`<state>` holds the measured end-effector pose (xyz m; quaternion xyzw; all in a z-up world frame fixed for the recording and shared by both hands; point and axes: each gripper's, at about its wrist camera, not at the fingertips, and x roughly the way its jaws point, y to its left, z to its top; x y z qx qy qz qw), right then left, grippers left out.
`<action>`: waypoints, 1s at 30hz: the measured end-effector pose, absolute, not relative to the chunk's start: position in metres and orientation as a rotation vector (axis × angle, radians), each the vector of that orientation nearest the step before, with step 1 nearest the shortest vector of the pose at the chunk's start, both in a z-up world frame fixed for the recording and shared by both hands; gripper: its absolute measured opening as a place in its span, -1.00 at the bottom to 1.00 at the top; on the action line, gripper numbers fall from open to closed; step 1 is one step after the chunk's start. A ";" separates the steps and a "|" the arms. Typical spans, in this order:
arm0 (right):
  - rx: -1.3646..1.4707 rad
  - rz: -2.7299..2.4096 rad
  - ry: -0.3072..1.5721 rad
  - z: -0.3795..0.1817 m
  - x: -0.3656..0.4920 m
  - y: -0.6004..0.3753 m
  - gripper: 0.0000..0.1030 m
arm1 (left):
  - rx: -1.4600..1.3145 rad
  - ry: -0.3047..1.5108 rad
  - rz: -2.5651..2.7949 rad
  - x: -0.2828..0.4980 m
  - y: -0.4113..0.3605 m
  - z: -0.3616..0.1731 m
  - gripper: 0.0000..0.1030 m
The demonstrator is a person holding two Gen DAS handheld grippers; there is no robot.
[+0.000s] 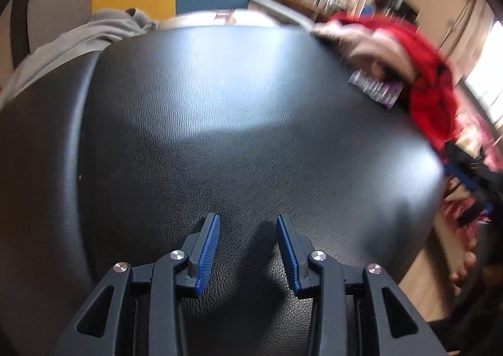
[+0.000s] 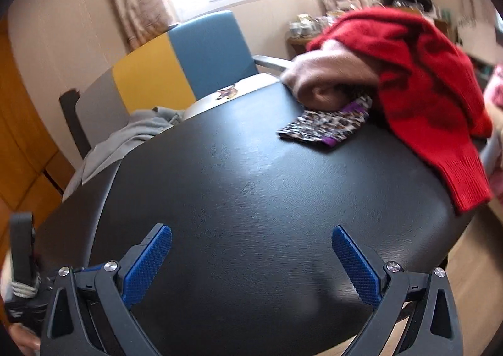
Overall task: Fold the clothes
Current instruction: 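Move the right tool toward the red sweater on the pile, then grasp the red sweater with the right tool and lift it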
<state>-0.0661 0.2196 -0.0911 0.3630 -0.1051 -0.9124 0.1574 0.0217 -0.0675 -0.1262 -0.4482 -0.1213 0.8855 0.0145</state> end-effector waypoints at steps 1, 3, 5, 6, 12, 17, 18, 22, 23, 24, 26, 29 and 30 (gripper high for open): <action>1.022 -2.642 -0.290 -0.085 -0.075 0.228 1.00 | -1.352 -0.424 2.748 0.031 -0.072 -0.129 -0.16; 0.988 -2.704 -0.268 -0.072 -0.094 0.245 0.98 | -1.293 -0.494 2.723 0.048 -0.070 -0.137 -0.03; 0.951 -2.766 -0.246 -0.060 -0.112 0.263 0.83 | -1.246 -0.554 2.691 0.064 -0.068 -0.143 0.12; 0.933 -2.797 -0.235 -0.054 -0.121 0.271 0.75 | -1.237 -0.573 2.681 0.073 -0.072 -0.145 0.14; 0.811 -2.978 -0.161 -0.016 -0.176 0.323 0.45 | -1.198 -0.552 2.698 0.142 -0.052 -0.160 0.15; 0.810 -3.159 0.008 0.014 -0.249 0.359 0.74 | -1.199 -0.602 2.698 0.164 -0.051 -0.178 0.19; 0.844 -3.166 0.036 0.014 -0.264 0.362 0.74 | -1.207 -0.605 2.698 0.160 -0.047 -0.177 0.20; 1.039 -3.144 0.117 0.006 -0.319 0.369 0.77 | -1.253 -0.586 2.673 0.133 -0.066 -0.153 0.22; 1.112 -3.117 0.101 0.000 -0.328 0.373 0.77 | -1.270 -0.563 2.642 0.100 -0.097 -0.135 0.23; 1.183 -3.080 0.073 -0.006 -0.336 0.376 0.73 | -1.275 -0.548 2.636 0.083 -0.103 -0.131 0.24; 1.279 -3.005 0.027 -0.020 -0.343 0.379 0.20 | -1.282 -0.519 2.627 0.054 -0.115 -0.124 0.26; 1.226 -2.936 -0.102 -0.020 -0.329 0.377 -0.38 | -1.277 -0.476 2.647 0.048 -0.111 -0.124 0.34; 1.208 -2.907 -0.151 -0.020 -0.323 0.376 -0.43 | -1.276 -0.454 2.654 0.045 -0.106 -0.125 0.37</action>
